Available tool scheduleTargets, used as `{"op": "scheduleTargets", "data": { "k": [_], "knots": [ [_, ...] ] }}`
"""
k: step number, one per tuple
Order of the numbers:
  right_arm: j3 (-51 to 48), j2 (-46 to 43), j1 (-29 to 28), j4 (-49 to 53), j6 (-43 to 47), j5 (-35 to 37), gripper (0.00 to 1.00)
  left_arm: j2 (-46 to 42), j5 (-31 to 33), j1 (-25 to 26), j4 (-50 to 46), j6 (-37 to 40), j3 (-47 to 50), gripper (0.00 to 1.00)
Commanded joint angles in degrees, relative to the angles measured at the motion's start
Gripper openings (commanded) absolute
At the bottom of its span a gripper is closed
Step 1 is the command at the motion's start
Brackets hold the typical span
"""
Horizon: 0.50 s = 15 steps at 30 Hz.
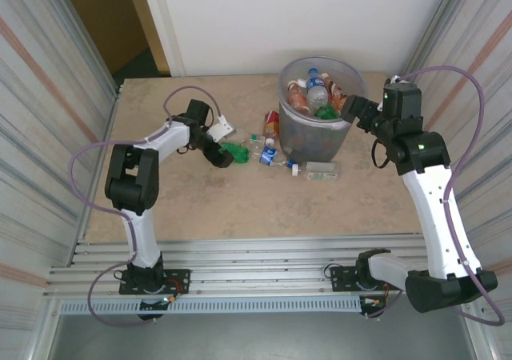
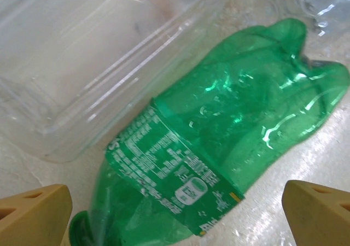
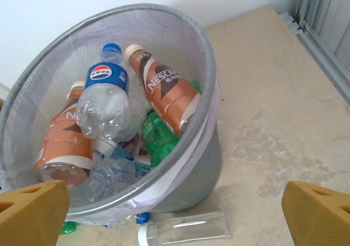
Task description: Put the plastic bottles in the bin
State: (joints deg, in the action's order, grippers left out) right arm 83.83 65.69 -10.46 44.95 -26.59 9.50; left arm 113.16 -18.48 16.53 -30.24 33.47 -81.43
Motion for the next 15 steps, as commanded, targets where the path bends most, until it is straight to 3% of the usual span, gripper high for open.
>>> {"op": "scheduleTargets", "data": {
  "k": [1,15],
  "knots": [
    [-1.0,-0.5,0.4,-1.3,-1.7,1.5,0.98,-0.3,-1.4,1.0,-1.4,0.8,0.3,0.99],
    [0.5,1.6,0.7,-1.8,-1.1,-0.1,0.98,-3.7,-2.0,3.2,-3.2,-3.7,6.2,0.96]
  ]
}}
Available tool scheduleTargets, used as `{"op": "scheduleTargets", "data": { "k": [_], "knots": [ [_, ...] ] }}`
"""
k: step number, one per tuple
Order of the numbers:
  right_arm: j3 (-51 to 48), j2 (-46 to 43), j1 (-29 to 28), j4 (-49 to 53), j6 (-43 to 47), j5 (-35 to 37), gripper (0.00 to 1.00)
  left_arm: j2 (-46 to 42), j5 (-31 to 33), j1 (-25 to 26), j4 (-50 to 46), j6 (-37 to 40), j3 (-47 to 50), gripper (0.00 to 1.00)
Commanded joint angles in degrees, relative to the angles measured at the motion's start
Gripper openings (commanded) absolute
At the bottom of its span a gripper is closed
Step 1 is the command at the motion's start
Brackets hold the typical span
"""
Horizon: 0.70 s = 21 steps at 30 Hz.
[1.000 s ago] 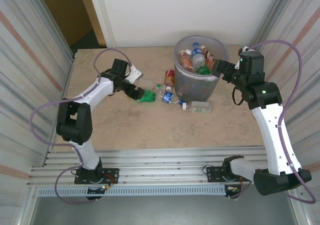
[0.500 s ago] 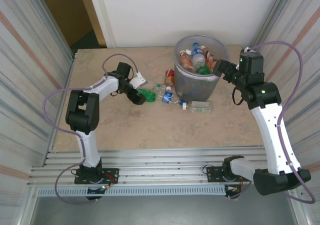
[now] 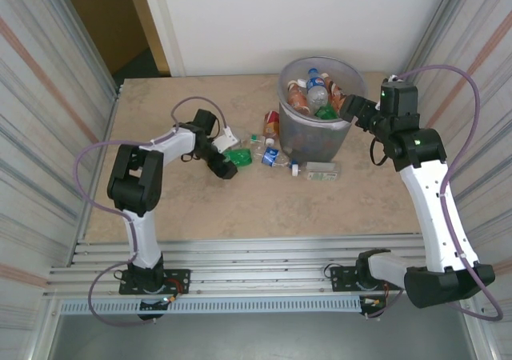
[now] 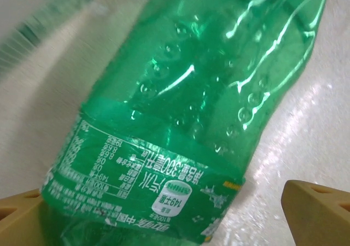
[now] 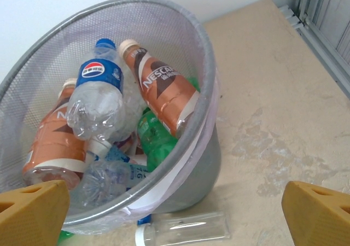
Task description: Put the plastic bottles in the bin
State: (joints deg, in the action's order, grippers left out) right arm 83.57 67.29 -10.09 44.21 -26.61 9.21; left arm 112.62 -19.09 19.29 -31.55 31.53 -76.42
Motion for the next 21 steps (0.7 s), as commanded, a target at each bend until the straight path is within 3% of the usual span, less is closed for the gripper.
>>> {"op": "scheduleTargets", "data": {
  "k": [1,17,21],
  "knots": [
    [0.6,0.0,0.4,-1.1,-1.1,0.1,0.98,-3.4,-1.0,0.8,-1.8,-2.2,1.6,0.95],
    [-0.2,0.3,1.1,-1.3,-1.3,-1.6,0.98,-1.8,19.0,8.9,3.3,-5.8,4.0,0.89],
    [-0.4,0.0,1.2,-1.3,-1.5,-2.2,0.98,-2.2,19.8,9.3,3.1,-6.7,4.6,0.77]
  ]
}}
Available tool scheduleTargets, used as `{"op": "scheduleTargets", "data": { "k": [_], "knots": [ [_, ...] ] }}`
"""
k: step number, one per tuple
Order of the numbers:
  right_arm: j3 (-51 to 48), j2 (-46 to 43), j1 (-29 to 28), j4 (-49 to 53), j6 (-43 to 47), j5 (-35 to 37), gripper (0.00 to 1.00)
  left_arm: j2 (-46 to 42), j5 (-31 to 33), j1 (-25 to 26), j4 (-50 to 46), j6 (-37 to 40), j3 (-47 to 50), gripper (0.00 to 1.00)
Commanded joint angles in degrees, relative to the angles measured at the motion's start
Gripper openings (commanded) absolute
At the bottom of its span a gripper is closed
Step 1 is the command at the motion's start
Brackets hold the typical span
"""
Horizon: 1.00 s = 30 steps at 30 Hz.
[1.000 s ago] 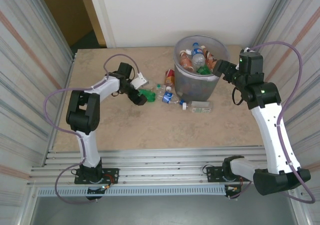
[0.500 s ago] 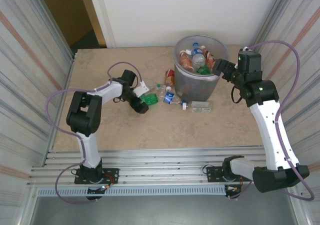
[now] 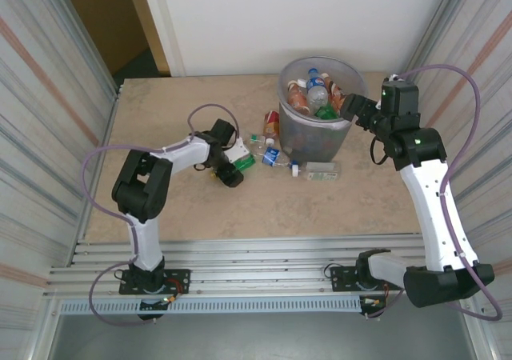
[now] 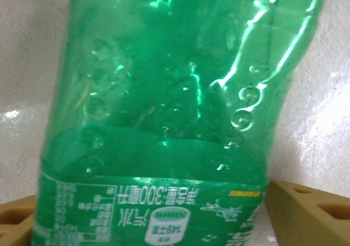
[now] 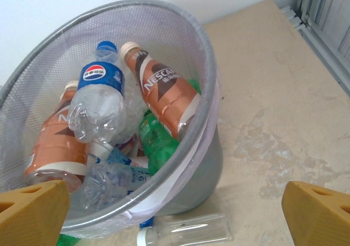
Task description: Put the plastic bottles in the bin
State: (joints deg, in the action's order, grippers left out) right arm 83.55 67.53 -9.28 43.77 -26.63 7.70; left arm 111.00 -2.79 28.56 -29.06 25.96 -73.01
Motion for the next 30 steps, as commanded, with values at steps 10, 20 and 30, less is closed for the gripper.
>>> {"op": "scheduleTargets", "data": {
  "k": [10,20,30],
  "knots": [
    [-1.9,-2.3,0.5,-1.2,-1.8,-0.8,0.98,-8.5,0.1,0.1,0.9,-3.3,6.4,0.47],
    [-6.2,-5.3,-2.3,-5.2,-0.5,-7.8,0.98,-21.9,-6.6,0.1,4.6,-7.7,11.4,0.41],
    [-11.1,-1.0,-16.8,-17.2,-2.7,-16.6,0.98,-34.1,-15.1,0.1,17.4,-27.3,12.8,0.35]
  ]
}}
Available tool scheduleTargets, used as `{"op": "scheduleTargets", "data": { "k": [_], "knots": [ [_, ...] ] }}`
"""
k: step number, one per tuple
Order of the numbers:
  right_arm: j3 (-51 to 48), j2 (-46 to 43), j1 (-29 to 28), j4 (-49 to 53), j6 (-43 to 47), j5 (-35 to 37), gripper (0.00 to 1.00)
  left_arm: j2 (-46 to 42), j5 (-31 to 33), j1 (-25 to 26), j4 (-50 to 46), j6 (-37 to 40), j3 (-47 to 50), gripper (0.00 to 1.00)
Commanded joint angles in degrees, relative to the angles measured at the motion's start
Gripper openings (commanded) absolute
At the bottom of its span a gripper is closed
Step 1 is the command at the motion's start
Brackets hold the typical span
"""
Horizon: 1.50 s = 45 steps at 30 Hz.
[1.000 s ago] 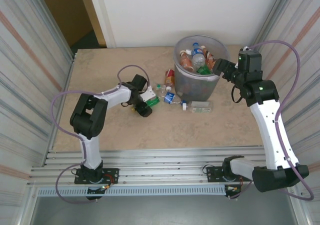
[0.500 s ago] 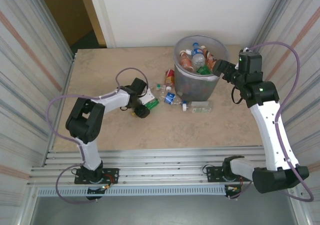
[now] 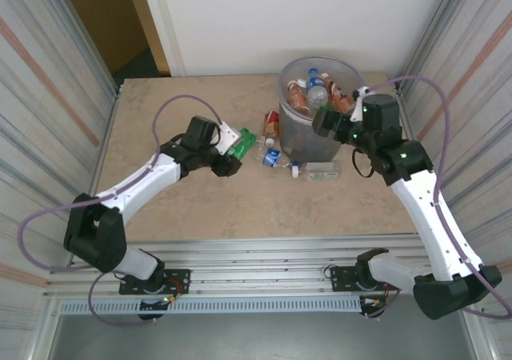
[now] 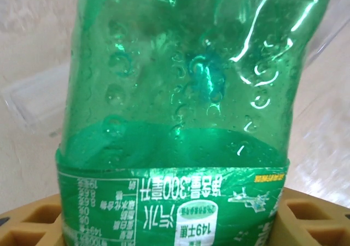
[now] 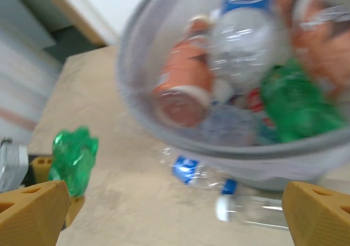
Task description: Put the plastic bottles in the bin
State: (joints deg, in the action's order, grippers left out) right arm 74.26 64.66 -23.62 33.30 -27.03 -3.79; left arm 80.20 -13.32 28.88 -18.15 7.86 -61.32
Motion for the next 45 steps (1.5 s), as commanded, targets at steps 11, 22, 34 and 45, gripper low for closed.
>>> {"op": "scheduleTargets", "data": {
  "k": [11,22,34,45],
  "knots": [
    [-0.3,15.0,-11.4,-24.2,-7.7,-19.8,0.94,-8.5,-10.5,-0.2,18.0,-19.6,4.5,0.34],
    [5.4,23.0,-14.0,-26.7,-8.1,-22.2,0.85,-10.0,-12.8,0.5,20.3,-19.0,5.6,0.33],
    [8.6,25.1,-14.6,-22.0,-6.1,-21.2,0.43,-10.5,-13.1,1.6,21.0,-19.7,4.9,0.35],
    [11.9,20.7,-13.9,-12.8,0.0,-12.1,0.33,-14.9,-13.5,1.6,22.2,-21.1,5.1,0.91]
  ]
}}
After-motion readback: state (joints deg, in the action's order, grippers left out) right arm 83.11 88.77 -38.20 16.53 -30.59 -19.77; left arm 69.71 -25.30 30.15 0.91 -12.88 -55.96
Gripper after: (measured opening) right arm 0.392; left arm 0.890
